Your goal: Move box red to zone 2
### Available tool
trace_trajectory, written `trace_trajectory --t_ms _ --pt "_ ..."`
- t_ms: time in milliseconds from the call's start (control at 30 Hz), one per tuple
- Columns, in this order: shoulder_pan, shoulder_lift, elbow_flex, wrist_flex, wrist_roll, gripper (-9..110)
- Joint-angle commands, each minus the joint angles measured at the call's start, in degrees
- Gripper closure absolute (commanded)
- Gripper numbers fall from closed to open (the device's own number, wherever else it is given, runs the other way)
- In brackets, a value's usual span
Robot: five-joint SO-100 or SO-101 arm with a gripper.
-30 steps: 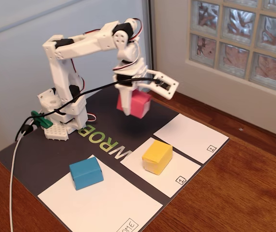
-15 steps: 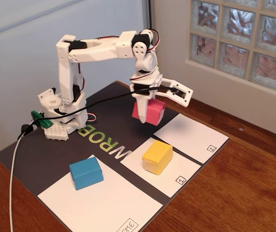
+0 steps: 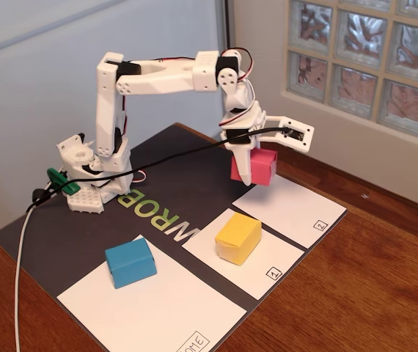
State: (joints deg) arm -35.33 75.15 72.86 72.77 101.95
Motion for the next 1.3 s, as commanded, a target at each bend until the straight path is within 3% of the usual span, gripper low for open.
trace_trajectory --t_ms 0,367,700,1267 --pt "-1.1 -0.2 -2.0 -1.3 1.8 102" --pt "-1.2 -6.2 -4.1 -6.2 4.6 102" --pt "-0.2 -9.2 -1.0 -17.6 7.4 102" --pt "-0.7 -13.3 -1.6 -22.1 8.9 102"
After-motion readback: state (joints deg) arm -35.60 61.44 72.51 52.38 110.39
